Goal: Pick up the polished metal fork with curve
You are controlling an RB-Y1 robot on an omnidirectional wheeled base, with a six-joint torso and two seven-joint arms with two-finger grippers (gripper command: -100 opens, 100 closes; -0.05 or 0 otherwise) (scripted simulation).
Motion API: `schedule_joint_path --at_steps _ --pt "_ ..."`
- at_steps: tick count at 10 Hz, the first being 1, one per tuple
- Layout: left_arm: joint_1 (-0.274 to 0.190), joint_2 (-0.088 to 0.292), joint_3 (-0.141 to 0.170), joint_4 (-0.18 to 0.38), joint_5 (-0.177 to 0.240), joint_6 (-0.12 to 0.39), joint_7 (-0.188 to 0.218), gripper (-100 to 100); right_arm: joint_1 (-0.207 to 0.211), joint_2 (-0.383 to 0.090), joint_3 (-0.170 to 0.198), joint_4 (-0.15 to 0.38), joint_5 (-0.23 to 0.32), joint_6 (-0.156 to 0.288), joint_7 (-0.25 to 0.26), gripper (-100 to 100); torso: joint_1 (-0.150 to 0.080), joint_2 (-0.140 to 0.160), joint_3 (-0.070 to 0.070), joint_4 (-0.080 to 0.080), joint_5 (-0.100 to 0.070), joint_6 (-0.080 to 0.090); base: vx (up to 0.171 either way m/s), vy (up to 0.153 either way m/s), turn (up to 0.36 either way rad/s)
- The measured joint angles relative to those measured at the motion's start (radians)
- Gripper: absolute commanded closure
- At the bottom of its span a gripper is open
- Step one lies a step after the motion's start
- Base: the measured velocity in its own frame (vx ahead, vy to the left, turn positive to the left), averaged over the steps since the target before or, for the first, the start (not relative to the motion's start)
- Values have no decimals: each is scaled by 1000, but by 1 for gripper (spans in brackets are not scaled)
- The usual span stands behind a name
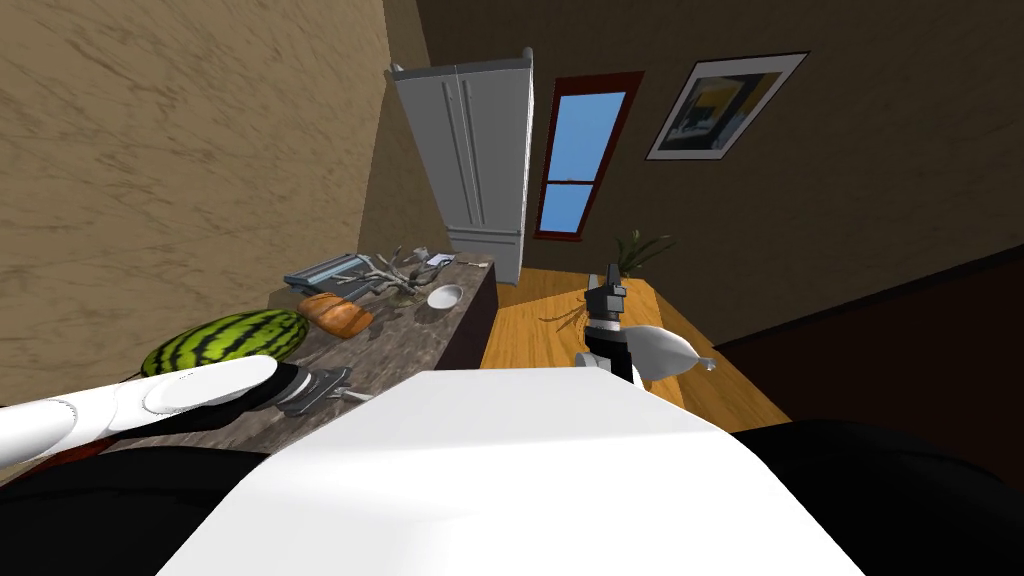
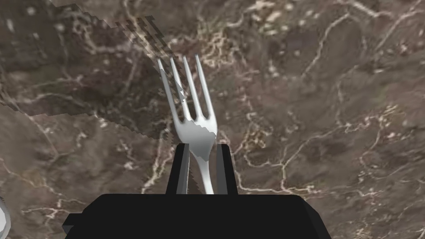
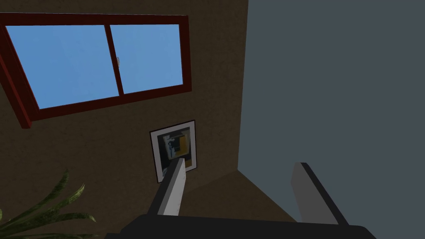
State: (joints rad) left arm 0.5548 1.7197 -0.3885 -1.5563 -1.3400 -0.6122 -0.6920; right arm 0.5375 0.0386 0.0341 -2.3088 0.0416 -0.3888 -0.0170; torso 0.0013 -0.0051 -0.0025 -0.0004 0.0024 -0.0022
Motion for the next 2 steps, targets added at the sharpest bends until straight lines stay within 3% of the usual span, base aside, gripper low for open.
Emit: schedule_joint_path --at_steps 1,2 --pt "6 29 14 -11 26 -11 -4 100 0 0 0 0 0 0 0 0 0 0 0 0 0 0 0 0 0" --pt "7 33 16 -12 29 -13 -6 0 0 0 0 0 0 0 0 0 0 0 0 0 1 0 0 0 0"
